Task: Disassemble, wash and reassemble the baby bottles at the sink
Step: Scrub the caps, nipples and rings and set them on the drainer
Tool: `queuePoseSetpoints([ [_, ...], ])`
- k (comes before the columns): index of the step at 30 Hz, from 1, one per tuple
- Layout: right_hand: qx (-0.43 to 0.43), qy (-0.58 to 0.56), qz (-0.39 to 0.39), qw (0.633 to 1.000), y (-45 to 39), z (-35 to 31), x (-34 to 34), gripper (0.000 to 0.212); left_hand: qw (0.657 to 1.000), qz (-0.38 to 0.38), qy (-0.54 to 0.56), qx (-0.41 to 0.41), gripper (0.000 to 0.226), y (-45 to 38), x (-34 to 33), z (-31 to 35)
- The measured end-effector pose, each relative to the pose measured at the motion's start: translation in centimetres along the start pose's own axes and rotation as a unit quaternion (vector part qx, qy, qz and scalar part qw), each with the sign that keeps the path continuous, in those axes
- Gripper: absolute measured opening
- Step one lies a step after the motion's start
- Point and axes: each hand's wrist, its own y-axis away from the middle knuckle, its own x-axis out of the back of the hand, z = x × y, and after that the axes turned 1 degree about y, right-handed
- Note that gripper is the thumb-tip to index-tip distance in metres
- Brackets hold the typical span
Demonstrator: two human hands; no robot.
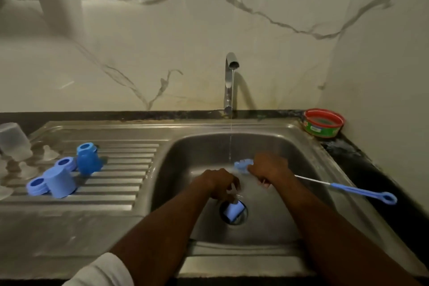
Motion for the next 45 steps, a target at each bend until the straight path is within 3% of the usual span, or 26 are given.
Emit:
queuePoseSetpoints([
  [5,-0.049,-0.07,0.003,0.996,-1.9,-0.1,-1.4,0.042,0.996,-0.076,-0.023,-0.039,0.053,-1.1,-0.9,0.6],
  [7,-0.057,-0.065,0.004,0.996,-1.9,-0.1,-1.4,0.037,0.997,-0.067,-0.02,-0.031,0.049,-1.1,-0.8,0.3],
  [11,-0.07,-0.054,0.055,0.995,-1.6,-0.1,-1.2,0.033,0.993,0.085,0.071,0.036,0.037,-1.1,0.1,-1.7],
  [14,-0.051,-0.011,0.103,0.993,-0.8,-0.6,-0.6,0.03,0.951,0.227,0.187,0.096,0.037,-0.7,0.7,-3.0],
  [16,-0.037,0.012,0.13,0.991,-0.3,-0.9,-0.2,0.03,0.897,0.323,0.284,0.103,0.043,-0.5,1.6,-2.7],
  [19,-0.033,-0.001,0.171,0.985,0.1,-0.8,-0.3,0.03,0.749,0.417,0.503,0.111,0.044,-0.5,3.9,-1.5],
  [22,-0.032,-0.04,0.207,0.977,0.2,-0.4,-0.2,0.031,0.618,0.369,0.685,0.112,0.028,-1.2,6.0,0.3],
  [25,-0.039,-0.029,0.204,0.978,0.1,-0.5,-0.2,0.033,0.498,0.281,0.815,0.099,0.032,-2.5,6.3,1.3],
  [27,-0.048,-0.026,0.207,0.977,-0.1,-0.6,-0.4,0.031,0.451,0.21,0.863,0.087,0.037,-2.6,6.1,1.9],
  [31,-0.048,-0.017,0.209,0.977,-0.6,-0.5,-0.4,0.03,0.37,0.138,0.914,0.098,0.021,-2.1,6.2,1.4],
  [36,-0.047,-0.007,0.249,0.967,0.1,-0.8,0.8,0.033,0.396,0.194,0.891,0.108,0.04,-2.7,6.1,0.6],
  [40,-0.037,-0.008,0.306,0.951,1.3,-1.5,2.8,0.043,0.465,0.257,0.841,0.105,0.048,-2.6,5.4,0.3],
  [45,0.025,-0.025,0.193,0.981,2.0,-4.1,2.8,0.038,0.505,0.28,0.811,0.091,0.038,-2.5,5.6,0.7],
])
